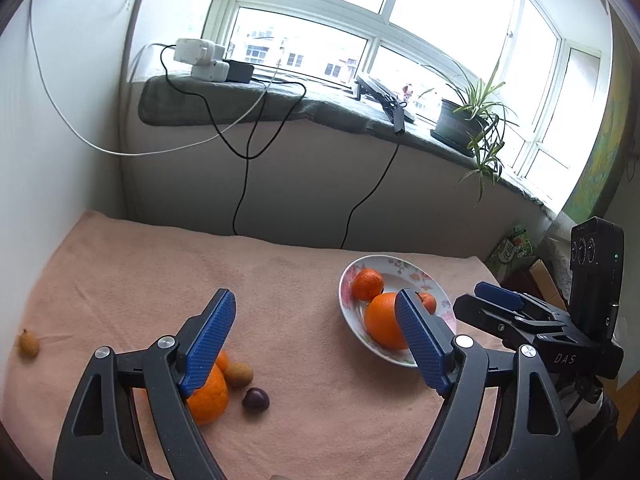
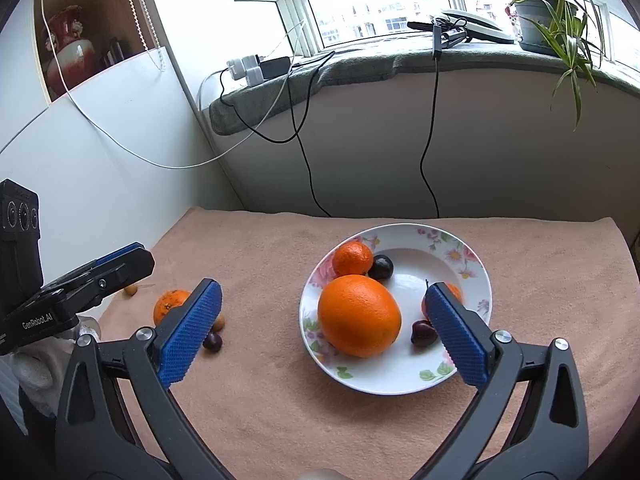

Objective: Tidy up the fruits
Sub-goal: 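Withdraw both tools from the plate and move toward the large tangerine, then close the right tool around the large tangerine beside the left tool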

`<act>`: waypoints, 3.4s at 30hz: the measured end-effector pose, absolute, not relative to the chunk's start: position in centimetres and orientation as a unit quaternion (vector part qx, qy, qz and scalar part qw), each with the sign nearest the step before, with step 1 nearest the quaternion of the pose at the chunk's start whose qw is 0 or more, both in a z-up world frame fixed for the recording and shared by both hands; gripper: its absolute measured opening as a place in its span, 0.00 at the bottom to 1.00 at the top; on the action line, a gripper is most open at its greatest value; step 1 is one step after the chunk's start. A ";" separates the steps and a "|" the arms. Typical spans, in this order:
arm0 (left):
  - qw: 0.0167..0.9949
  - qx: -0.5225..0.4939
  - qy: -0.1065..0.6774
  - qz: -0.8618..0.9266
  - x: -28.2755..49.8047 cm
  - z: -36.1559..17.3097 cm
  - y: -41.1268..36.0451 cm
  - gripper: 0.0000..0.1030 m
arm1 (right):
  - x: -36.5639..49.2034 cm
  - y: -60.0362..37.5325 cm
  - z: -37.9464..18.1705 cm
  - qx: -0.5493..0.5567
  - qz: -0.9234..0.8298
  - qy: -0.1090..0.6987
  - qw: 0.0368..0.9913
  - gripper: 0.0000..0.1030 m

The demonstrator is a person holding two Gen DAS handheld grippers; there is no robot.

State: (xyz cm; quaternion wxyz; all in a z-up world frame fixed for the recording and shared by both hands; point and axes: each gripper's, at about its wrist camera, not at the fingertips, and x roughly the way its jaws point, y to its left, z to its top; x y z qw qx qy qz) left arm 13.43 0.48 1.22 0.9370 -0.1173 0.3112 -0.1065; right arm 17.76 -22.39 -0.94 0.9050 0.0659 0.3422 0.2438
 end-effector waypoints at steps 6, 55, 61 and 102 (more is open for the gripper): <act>0.938 -0.128 0.312 -0.076 11.8 0.7 3.5 0.80 | 17.2 -20.2 -0.9 0.057 0.264 0.346 0.898 1.00; 0.892 -0.218 0.386 -0.085 11.3 -8.3 9.8 0.78 | 21.4 -2.2 -8.9 0.068 0.422 0.519 0.740 0.85; 0.888 -0.224 0.390 -0.091 11.7 -8.6 9.9 0.78 | 21.4 -0.9 -9.4 0.047 0.422 0.521 0.741 0.85; 0.921 -0.151 0.353 -0.066 11.1 -5.6 6.6 0.67 | 19.2 -1.9 -7.3 0.002 0.414 0.467 0.781 0.72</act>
